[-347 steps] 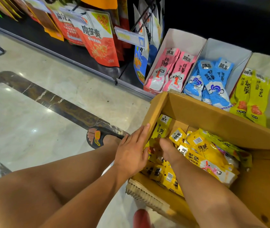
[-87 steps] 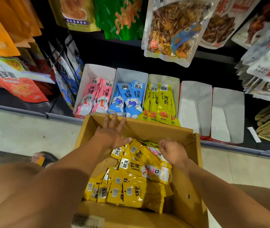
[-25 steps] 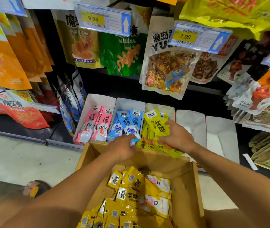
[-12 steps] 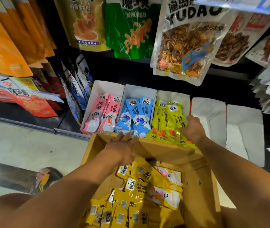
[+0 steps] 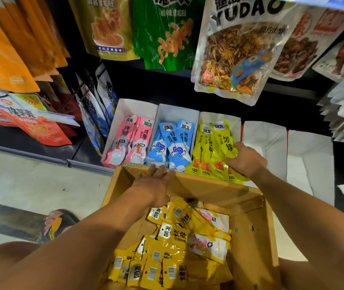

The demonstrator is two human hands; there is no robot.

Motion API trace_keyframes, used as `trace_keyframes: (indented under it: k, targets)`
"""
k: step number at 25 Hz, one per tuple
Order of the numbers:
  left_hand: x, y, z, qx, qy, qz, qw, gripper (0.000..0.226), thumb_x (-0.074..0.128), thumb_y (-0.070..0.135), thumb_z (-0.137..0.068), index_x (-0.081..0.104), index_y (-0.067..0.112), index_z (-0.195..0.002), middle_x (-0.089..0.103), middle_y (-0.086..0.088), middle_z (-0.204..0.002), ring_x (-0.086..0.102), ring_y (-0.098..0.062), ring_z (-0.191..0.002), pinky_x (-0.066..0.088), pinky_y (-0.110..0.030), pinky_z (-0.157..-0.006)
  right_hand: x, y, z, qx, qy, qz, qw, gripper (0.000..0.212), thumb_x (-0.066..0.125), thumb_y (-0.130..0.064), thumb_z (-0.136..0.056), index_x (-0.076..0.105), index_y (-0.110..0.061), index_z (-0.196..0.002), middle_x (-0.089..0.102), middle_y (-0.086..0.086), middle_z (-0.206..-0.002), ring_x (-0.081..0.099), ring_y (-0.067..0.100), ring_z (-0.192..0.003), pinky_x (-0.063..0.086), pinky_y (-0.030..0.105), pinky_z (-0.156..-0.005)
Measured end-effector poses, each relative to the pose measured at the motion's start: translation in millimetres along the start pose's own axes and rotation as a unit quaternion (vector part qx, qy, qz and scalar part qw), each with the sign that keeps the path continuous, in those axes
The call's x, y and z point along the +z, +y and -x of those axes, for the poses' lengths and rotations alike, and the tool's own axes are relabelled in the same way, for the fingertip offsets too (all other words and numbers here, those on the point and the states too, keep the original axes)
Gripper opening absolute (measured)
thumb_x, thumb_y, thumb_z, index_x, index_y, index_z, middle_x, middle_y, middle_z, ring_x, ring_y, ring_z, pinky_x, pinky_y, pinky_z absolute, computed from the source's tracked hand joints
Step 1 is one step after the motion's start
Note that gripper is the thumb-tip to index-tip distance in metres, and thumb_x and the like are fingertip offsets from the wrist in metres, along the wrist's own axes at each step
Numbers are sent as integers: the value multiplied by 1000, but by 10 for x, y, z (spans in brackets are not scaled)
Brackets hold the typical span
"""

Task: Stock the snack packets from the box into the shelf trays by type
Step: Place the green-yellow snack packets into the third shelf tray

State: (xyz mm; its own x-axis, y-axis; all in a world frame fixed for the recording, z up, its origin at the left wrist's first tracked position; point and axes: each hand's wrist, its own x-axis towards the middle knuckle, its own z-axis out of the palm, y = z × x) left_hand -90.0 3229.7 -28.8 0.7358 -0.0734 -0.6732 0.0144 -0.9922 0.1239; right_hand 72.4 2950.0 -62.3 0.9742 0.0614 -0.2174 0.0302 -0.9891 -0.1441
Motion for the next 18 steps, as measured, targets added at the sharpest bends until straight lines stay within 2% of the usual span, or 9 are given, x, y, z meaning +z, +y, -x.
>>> trace_keyframes:
  k: [2,4,6,8,11,18]
  targets:
    - [7,-2,-1,-1,0,1,1000,89,52,46,-101,-15,40,-160,-20,2,-169,-18,-31,-156,5,-61,-125,4,-133,-50,-32,-9,-45,998,69,63,-62,-83,45,-32,-142,67,2,-120,65,27,-107,48,36,-77]
    - [13,-11,-1,-2,-1,0,1000,89,52,46,-102,-16,40,-160,-21,2,-169,-19,-30,-156,5,-62,-125,80,-245,-90,-70,-110,-110,985,71,66,-58,-86,42,-30,-148,65,4,-129,65,22,-111,51,36,-87]
    - [22,-20,-7,-2,-3,0,1000,90,52,46,-102,-16,40,-159,-22,2,-169,-20,-30,-156,5,-63,-125,154,-301,-120,-93,-165,-102,977,76,70,-51,-87,37,-29,-153,43,9,-153,55,26,-128,46,37,-101]
    - [26,-28,-14,-1,-5,-2,1000,89,51,47,-102,-17,41,-159,-22,3,-169,-20,-29,-156,6,-63,-124,201,-290,-140,-82,-146,-78,983,79,69,-55,-86,33,-33,-154,31,9,-159,46,30,-136,44,41,-106]
    - [29,-31,-20,-2,-5,1,1000,89,52,47,-102,-15,41,-160,-22,4,-169,-20,-29,-156,5,-63,-125,206,-225,-119,-61,-132,-86,986,84,66,-60,-86,28,-31,-156,27,8,-161,36,32,-143,40,47,-112]
    - [52,-74,33,11,19,-6,1000,84,52,42,-102,-8,41,-161,-18,4,-170,-16,-27,-157,6,-59,-126,85,-124,249,-84,-97,-104,986,71,59,-58,-92,40,-23,-151,38,7,-155,40,29,-140,38,40,-111]
